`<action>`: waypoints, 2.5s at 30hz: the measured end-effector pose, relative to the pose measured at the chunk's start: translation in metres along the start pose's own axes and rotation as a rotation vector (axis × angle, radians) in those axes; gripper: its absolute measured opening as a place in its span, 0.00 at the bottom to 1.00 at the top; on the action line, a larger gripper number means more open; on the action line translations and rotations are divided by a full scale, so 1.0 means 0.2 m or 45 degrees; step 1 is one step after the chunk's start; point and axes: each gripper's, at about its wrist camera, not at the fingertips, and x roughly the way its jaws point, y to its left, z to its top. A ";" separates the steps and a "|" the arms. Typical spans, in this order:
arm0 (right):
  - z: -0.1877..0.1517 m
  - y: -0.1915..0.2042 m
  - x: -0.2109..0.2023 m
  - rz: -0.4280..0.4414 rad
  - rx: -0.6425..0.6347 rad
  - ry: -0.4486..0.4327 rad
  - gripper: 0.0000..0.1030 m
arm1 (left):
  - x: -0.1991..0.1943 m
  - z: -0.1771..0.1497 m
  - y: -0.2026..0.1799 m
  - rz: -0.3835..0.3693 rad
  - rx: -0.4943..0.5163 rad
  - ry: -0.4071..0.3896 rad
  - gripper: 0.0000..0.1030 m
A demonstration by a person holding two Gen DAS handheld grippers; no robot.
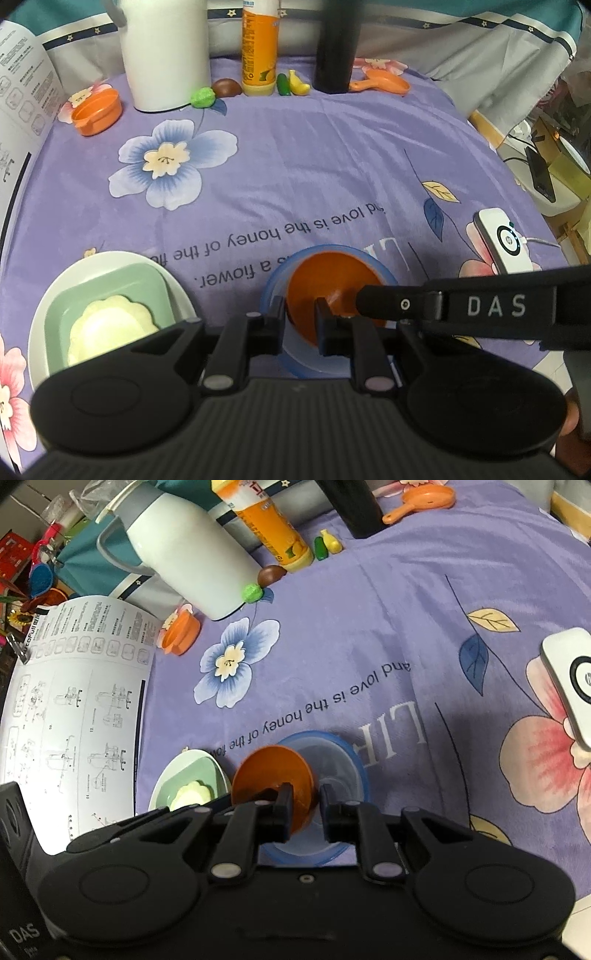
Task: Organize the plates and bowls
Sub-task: 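Open the right gripper to release the orange bowl, then move the right gripper to the rim of the blue bowl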
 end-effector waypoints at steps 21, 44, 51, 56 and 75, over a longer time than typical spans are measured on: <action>0.01 -0.13 -0.08 -0.005 0.155 -0.098 1.00 | -0.10 -0.03 0.14 0.073 -0.098 -0.119 1.00; -0.12 -0.08 -0.14 -0.101 0.109 -0.081 1.00 | -0.22 -0.25 0.31 0.010 -0.219 -0.167 1.00; -0.15 -0.10 -0.14 -0.154 0.114 -0.067 1.00 | -0.18 -0.28 0.32 -0.006 -0.221 -0.149 1.00; -0.16 -0.08 -0.12 -0.178 0.107 -0.065 1.00 | -0.14 -0.26 0.28 -0.027 -0.182 -0.139 1.00; -0.09 -0.13 -0.02 -0.185 0.119 -0.048 1.00 | -0.06 -0.19 0.28 -0.008 -0.184 -0.162 0.87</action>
